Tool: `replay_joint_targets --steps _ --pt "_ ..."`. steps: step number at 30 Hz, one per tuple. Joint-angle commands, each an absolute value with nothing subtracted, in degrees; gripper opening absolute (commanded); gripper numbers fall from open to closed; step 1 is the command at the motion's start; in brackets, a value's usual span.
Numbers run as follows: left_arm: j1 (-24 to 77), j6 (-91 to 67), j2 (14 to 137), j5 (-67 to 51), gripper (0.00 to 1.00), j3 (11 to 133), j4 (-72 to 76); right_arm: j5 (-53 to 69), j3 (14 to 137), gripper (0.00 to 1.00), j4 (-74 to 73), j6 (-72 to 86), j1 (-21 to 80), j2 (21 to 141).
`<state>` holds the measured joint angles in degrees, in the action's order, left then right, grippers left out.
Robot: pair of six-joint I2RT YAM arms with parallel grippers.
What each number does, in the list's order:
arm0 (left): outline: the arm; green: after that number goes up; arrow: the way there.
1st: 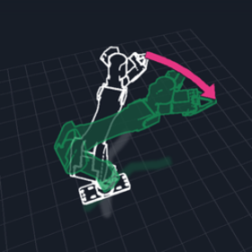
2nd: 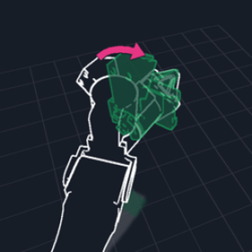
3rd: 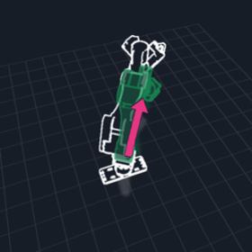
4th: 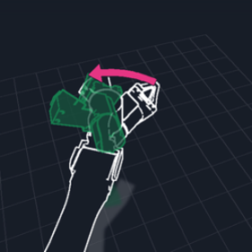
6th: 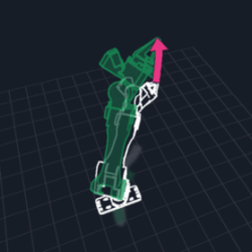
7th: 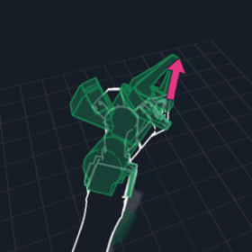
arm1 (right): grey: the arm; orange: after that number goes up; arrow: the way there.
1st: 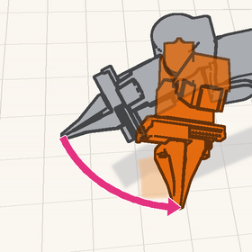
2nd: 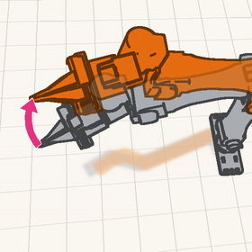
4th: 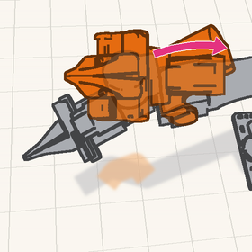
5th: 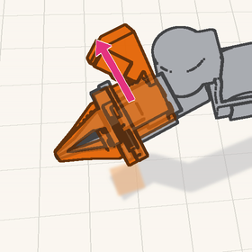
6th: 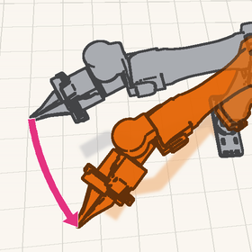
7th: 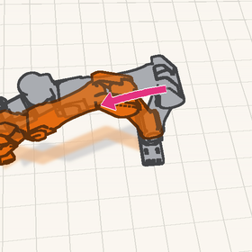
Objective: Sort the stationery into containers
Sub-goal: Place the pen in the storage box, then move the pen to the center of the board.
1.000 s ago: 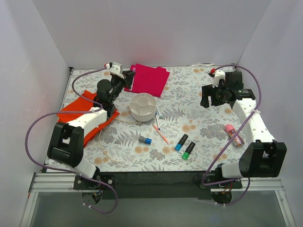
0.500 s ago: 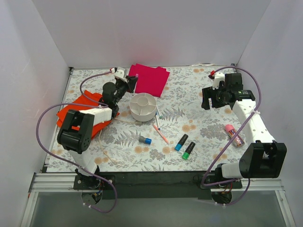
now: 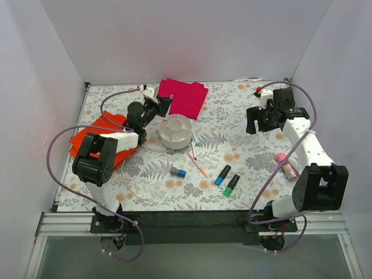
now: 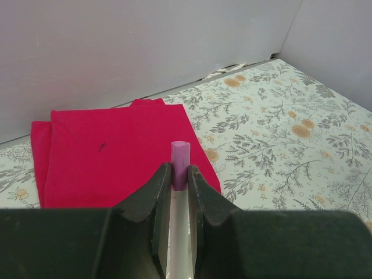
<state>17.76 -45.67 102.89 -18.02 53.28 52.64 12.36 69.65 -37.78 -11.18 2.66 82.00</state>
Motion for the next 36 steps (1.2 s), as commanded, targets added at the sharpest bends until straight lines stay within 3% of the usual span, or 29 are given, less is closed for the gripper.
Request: replay_joint_targets --steps 1,3,15,21,25,36 --pt "17.9 -45.1 103.3 -20.6 0.0 54.7 51.7 13.3 72.6 0.82 -36.6 -11.7 3.1 82.7" --pt "17.9 -45.2 103.7 -20.7 0.13 55.0 51.0 13.4 72.6 0.82 -36.4 -11.8 3.3 82.9" --pt "17.6 -42.8 98.9 -16.6 0.54 55.7 44.9 16.3 74.9 0.83 -35.4 -11.3 5.8 85.3" --pt "14.2 -43.9 91.2 -7.4 0.73 62.2 27.5 18.2 72.7 0.82 -30.4 -9.5 16.1 87.3" --pt "11.9 -45.1 88.4 -0.7 0.78 67.1 8.8 13.7 70.0 0.77 -22.2 -4.4 21.9 91.5" --pt "4.2 -45.0 83.3 -0.7 0.79 64.7 -2.2 9.1 80.5 0.67 -17.4 -0.7 28.6 106.3"
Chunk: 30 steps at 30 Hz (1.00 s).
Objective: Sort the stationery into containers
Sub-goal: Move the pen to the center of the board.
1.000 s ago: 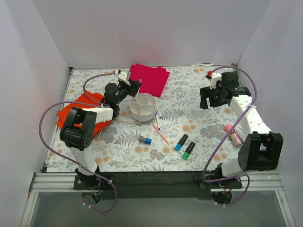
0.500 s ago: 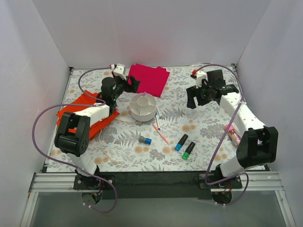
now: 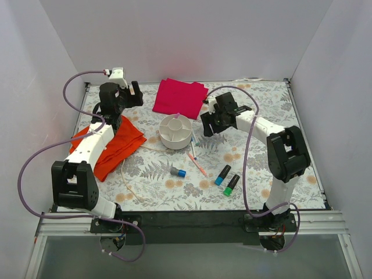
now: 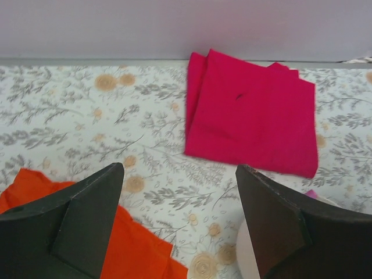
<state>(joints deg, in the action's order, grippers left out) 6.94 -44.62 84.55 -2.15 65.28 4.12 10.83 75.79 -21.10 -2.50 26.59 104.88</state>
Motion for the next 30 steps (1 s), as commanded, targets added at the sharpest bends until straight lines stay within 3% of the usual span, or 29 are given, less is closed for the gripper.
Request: replay_joint_targets --steps 1,11,20,25,30 --pt "3.3 -44.9 83.4 -0.7 0.79 64.8 -2.1 9.1 80.3 0.67 -16.9 -0.4 28.9 106.6" --pt "0.5 -41.8 84.5 1.1 0.78 66.1 -2.3 8.9 72.8 0.66 -8.0 6.0 33.1 106.4" --pt "0.1 -41.9 84.0 1.0 0.78 65.0 -2.5 4.9 73.4 0.62 -7.5 7.9 34.6 109.5" --pt "0.1 -41.5 82.3 1.2 0.78 63.4 -3.1 3.5 73.1 0.57 -7.4 9.2 34.6 111.1" --pt "0.1 -41.4 81.9 1.5 0.78 62.7 -2.9 4.0 72.3 0.43 -7.3 9.4 34.6 112.0"
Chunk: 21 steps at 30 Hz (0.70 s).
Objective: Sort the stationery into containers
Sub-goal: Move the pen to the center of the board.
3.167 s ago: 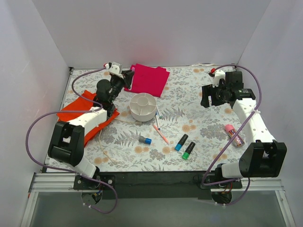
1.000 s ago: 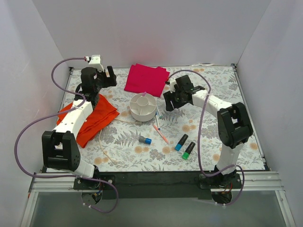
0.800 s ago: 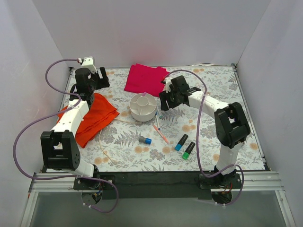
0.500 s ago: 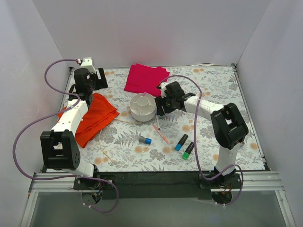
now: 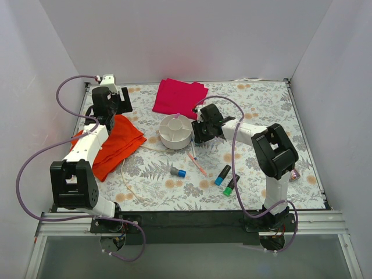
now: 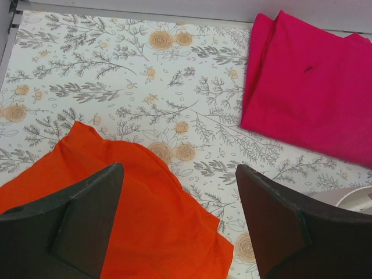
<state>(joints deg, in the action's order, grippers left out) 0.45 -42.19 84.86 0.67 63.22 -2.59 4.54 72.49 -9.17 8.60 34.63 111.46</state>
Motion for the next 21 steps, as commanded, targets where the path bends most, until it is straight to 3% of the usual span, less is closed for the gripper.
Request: replay_joint_targets --steps 1,9,17,21 --pt "0.1 -41.3 82.0 1.4 0.78 62.6 -2.8 3.9 72.1 0.4 -7.1 9.4 34.6 112.1" --pt "0.1 -41.4 82.4 1.2 0.78 62.8 -2.7 1.7 70.8 0.39 -6.6 7.6 35.2 113.1" --pt "0.1 -41.2 83.0 1.1 0.78 62.9 -2.0 -1.8 63.4 0.06 -7.6 6.8 34.1 107.2" --pt "0.1 -41.3 83.1 1.0 0.78 62.4 -1.4 -1.5 57.8 0.03 -9.0 4.6 33.2 101.2"
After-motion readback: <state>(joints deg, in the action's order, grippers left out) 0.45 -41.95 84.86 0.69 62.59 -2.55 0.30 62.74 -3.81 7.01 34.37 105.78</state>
